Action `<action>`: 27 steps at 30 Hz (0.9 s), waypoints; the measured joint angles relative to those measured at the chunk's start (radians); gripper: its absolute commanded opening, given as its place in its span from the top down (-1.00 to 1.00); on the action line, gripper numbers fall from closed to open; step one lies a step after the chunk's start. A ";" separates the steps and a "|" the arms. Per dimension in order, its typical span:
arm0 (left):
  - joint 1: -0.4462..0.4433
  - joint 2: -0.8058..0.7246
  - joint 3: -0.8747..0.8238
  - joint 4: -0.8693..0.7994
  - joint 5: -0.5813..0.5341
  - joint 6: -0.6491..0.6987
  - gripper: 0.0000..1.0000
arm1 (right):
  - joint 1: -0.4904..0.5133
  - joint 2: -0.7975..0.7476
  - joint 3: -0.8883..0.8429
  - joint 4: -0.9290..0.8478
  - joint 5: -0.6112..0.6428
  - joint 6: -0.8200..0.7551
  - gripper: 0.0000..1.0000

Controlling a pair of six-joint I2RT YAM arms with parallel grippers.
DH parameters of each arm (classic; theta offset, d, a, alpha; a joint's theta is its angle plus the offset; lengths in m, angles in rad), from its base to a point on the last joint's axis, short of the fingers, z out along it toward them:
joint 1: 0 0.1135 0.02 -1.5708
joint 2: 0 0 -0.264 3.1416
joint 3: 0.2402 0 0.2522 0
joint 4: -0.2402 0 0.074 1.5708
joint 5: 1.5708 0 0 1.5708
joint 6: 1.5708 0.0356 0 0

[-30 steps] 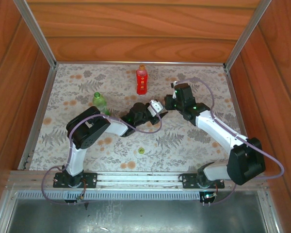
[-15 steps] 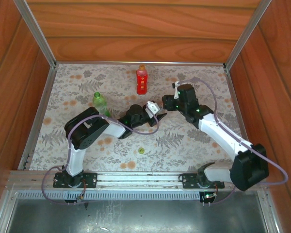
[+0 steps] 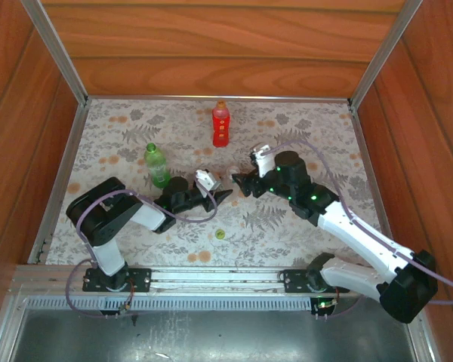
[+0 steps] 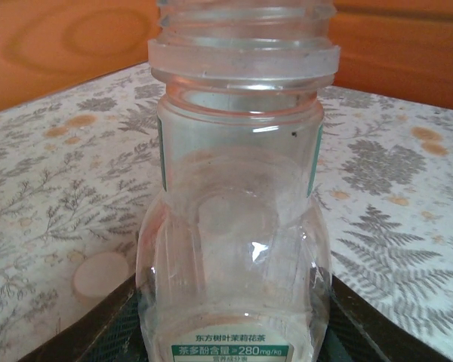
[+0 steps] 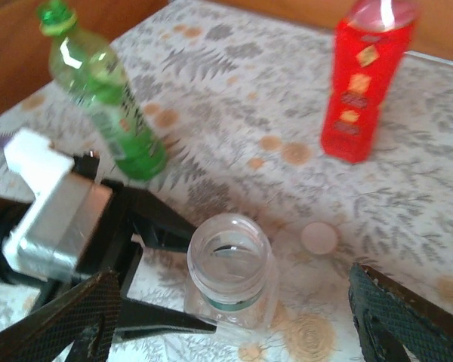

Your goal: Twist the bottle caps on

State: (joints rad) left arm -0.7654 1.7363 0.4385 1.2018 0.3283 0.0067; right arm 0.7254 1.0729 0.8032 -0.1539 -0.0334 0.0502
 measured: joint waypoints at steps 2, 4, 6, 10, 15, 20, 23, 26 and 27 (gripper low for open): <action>0.008 -0.014 -0.036 0.020 0.014 -0.014 -0.02 | 0.027 0.043 0.002 0.000 0.009 -0.013 -0.62; 0.016 -0.016 -0.061 0.035 0.020 -0.028 -0.02 | 0.049 0.103 0.014 0.003 0.014 -0.016 -0.54; 0.021 -0.016 -0.071 0.038 0.023 -0.034 -0.02 | 0.058 0.153 0.026 0.013 0.014 -0.015 -0.45; 0.026 -0.016 -0.072 0.051 0.034 -0.039 -0.02 | 0.062 0.224 0.042 0.040 0.014 -0.009 -0.28; 0.026 -0.009 -0.071 0.067 0.045 -0.046 -0.02 | 0.062 0.251 0.043 0.069 0.014 0.006 -0.14; 0.026 0.011 -0.068 0.073 0.054 -0.049 -0.02 | 0.062 0.267 0.043 0.092 0.014 0.012 0.01; 0.026 0.017 -0.068 0.078 0.054 -0.049 -0.07 | 0.064 0.275 0.043 0.105 0.010 0.015 0.22; 0.026 0.019 -0.068 0.080 0.054 -0.049 -0.18 | 0.067 0.280 0.043 0.110 0.011 0.019 0.27; 0.026 0.021 -0.068 0.080 0.054 -0.048 -0.24 | 0.068 0.282 0.043 0.110 0.012 0.019 0.26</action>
State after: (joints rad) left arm -0.7395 1.7569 0.3706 1.2819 0.3824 -0.0410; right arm 0.7929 1.3544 0.8467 -0.0437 -0.0212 0.0689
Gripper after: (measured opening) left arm 0.580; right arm 0.420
